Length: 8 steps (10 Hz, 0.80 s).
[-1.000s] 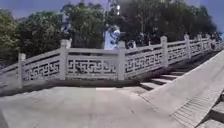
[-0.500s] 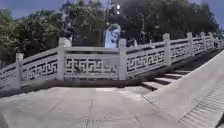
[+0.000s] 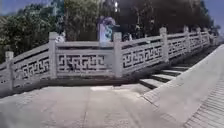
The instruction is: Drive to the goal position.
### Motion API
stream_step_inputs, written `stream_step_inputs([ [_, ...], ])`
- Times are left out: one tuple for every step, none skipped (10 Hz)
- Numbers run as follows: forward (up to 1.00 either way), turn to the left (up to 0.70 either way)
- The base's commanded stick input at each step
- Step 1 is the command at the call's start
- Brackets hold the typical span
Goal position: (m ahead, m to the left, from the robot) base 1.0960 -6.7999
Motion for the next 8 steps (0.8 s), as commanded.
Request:
stream_step_inputs([
  [0.00,0.00],
  [0.00,0.00],
  [0.00,0.00],
  [0.00,0.00],
  [0.00,0.00],
  [0.00,0.00],
  [0.00,-0.23],
  [0.00,-0.42],
])
